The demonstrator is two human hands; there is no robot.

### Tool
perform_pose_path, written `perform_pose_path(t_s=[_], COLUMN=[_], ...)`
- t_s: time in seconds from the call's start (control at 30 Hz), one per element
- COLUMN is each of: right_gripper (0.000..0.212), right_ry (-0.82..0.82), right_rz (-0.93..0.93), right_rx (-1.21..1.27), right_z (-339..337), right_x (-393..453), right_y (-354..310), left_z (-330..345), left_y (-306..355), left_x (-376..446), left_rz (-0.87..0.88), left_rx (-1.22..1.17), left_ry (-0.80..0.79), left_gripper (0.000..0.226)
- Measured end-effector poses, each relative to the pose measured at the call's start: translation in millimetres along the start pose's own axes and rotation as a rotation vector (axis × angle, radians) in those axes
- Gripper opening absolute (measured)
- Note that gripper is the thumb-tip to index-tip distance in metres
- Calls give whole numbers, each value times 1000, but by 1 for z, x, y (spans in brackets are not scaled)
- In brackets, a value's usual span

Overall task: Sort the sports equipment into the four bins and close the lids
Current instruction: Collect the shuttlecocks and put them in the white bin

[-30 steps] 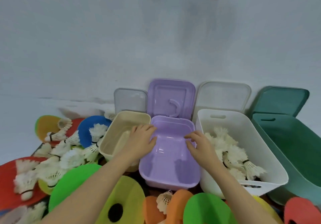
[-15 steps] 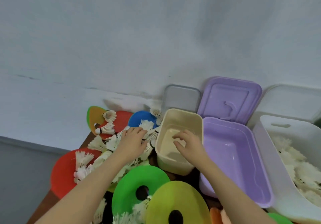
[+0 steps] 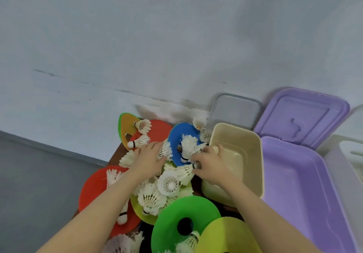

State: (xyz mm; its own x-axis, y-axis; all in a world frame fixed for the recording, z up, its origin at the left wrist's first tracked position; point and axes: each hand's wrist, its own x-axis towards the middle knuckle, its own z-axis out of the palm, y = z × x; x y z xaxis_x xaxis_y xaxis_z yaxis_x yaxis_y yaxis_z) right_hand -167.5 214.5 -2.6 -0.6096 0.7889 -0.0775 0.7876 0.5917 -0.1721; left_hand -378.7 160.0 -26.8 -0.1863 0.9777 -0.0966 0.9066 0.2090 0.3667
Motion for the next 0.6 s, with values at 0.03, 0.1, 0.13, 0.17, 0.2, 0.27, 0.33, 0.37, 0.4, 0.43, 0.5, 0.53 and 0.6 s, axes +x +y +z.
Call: perform_pose_path(t_s=[0.03,0.1,0.13,0.17,0.2,0.27,0.33,0.37,0.4,0.43,0.5,0.53,0.6], right_gripper=[27,24,22,21,21,21,21,21,20,20,20,21,22], right_ry=[29,162,246,322,386,463,500,506,507,508,524,542,569], right_rz=[7,53,80,104,121,140,148,149,146,140,127,124,132], right_rx=[63,252,352,424,462,481,481,479,475,471,463,464,486], right_z=[0,1,1,1,1,1,0,-1,-2,-2,-1,-1,-1], right_x=[1,-1,-3,-6,-8,-11,-14,-15,-16,-17,-21,-23,-27], right_y=[-1,-1,0,2,4,10,13,14,15,16,17,17,18], left_z=[1,2,3,4,5,9,12,13,13,13,11,10,5], left_y=[-1,-1,0,0,0,-1,-2,-2,-2,-3,-2,0,5], left_x=[3,10,14,19,23,29,30,30,29,27,22,19,13], left_rz=[7,22,24,22,19,16,27,37,44,52,77,93,131], left_rx=[-14,-45,-52,-54,-54,-69,-108,-137,-174,-218,-285,-292,-276], left_ry=[-7,-25,-33,-38,-42,-61,-75,-51,-9,45,154,200,295], left_gripper=[56,58,58,58,58,58,57,55,54,54,54,53,51])
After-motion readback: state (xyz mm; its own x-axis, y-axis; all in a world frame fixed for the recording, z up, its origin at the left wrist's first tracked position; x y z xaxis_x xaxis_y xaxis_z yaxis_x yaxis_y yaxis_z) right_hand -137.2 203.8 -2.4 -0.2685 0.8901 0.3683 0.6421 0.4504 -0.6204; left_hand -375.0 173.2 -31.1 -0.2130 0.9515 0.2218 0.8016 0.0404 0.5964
